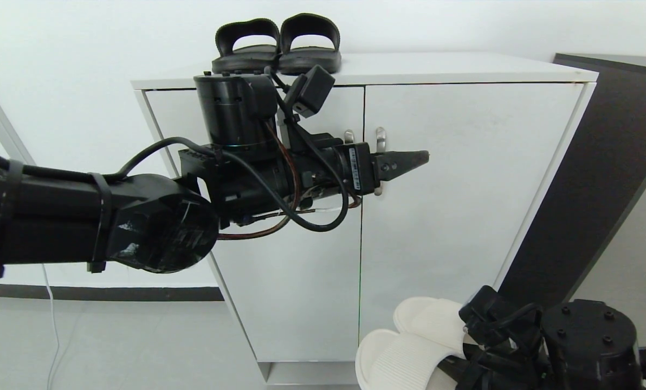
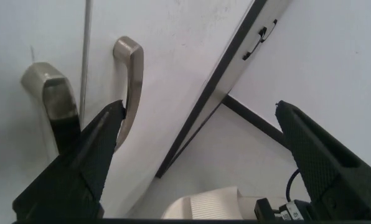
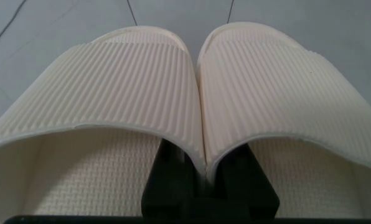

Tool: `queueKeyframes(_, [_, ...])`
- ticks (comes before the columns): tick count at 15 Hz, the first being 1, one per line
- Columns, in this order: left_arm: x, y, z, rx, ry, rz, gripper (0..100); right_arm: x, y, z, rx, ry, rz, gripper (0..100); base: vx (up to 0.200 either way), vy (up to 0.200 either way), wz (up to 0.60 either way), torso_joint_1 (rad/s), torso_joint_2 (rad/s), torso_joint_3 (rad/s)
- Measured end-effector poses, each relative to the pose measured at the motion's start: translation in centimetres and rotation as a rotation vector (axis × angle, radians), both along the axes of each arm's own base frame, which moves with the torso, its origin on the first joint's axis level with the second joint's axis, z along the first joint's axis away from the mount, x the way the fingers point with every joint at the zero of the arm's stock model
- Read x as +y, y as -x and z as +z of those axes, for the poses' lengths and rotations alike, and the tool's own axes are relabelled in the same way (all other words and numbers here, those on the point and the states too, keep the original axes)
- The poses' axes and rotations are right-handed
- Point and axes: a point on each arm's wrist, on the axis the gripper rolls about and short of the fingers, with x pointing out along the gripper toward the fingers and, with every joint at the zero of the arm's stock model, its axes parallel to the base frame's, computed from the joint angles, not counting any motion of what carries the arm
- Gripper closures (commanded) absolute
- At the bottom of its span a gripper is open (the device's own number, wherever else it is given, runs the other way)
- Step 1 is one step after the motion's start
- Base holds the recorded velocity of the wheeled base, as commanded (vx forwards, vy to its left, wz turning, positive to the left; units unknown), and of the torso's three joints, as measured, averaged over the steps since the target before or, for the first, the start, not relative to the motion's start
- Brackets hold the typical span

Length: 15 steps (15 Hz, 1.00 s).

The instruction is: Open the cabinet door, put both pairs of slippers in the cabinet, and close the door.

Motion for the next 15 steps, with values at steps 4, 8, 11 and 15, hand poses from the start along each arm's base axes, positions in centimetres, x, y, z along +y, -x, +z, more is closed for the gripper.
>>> queueKeyframes(4, [-0.2, -0.3, -0.5, 0.009, -0.006, -0.001, 0, 0.1, -0.1, -0.1, 0.003, 0.004, 0.000, 100, 0.000, 0.000, 0.00, 0.000, 0.00, 0.000])
queueKeyframes(8, [-0.4, -0.5, -1.0, 0.034, -0.009, -0.004, 100, 0.2, 0.0, -0.1, 0.003, 0.004, 0.004, 100, 0.000, 0.000, 0.00, 0.000, 0.00, 0.000])
queueKeyframes(11, [-0.3, -0.7, -1.1, 0.044, -0.006, 0.006, 100, 0.2, 0.0, -0.2, 0.004, 0.005, 0.006, 100, 0.000, 0.000, 0.00, 0.000, 0.00, 0.000])
queueKeyframes(15, [-0.2, -0.2, -1.3, 0.046, -0.009, -0.003, 100, 0.2, 0.1, -0.2, 0.008, 0.006, 0.014, 100, 0.000, 0.000, 0.00, 0.000, 0.00, 0.000])
